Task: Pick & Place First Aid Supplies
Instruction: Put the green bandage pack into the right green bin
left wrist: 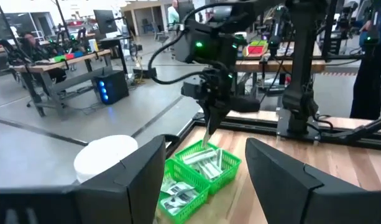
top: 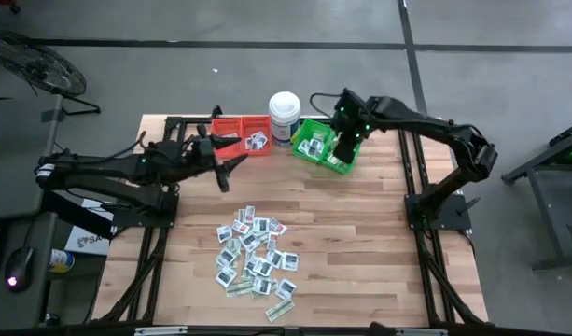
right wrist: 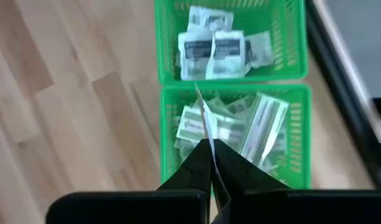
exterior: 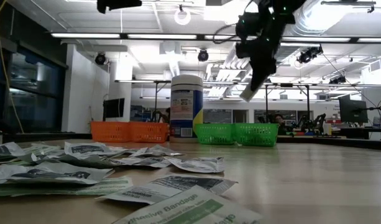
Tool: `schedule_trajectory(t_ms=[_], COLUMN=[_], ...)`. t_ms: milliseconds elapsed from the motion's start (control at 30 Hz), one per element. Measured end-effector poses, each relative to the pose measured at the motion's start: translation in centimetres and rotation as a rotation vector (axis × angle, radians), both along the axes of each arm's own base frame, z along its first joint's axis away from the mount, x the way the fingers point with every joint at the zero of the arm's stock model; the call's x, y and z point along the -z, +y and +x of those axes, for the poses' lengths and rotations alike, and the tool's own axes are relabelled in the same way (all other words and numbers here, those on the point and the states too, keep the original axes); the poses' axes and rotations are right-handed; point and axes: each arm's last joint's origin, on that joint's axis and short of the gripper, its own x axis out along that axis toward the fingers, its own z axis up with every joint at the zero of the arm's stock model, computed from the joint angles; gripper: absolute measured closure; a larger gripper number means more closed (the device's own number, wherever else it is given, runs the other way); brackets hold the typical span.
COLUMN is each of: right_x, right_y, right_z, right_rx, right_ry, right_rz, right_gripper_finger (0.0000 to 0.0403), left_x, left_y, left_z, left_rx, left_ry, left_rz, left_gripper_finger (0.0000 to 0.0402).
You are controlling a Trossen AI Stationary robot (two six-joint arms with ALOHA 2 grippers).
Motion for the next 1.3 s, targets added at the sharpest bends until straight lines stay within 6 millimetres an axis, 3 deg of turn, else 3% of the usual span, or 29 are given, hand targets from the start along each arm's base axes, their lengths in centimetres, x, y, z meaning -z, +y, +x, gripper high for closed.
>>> schedule_trajectory(t_ms=[133,300,867,1000,1133,1300], right_x=[0.7,3.1,8.0,8.3,8.3,8.4], right_y=[-2.6,-4.6,-6.2,-6.2,-6.4,-6.7], right_z=[-1.7,-3.1,-1.1,-0.7,-0.5,-0.7], right_rx=[0.050,0.087,0.046,0.053,0.055,0.077], right_ry=[-0.065,0.000,0.037,0.032,0.022,0.059], right_rz=[0.153,0.316,0.433,0.415,0.397,0.342], right_gripper_finger=[0.0403,0.0403,0.0403,0.0400,0.0372,0.0307], left_x=[0.1,0.3,0.5,0.7,0.8,0.8], left_y=[0.0,0.0,0.0,0.1,0.1,0.1], left_z=[-0.2,-0.1,-0.1,-0.1,-0.2,-0.2], left_rx=[0.000,-0.001,-0.017,-0.025,-0.030,-0.030], left_ry=[0.017,0.032,0.044,0.051,0.056,0.052], left_rz=[-0.004,-0.008,-0.013,-0.039,-0.064,-0.071], left_gripper_finger=[0.0184,0.0184,0.0184,0.0184,0.0184,0.0184])
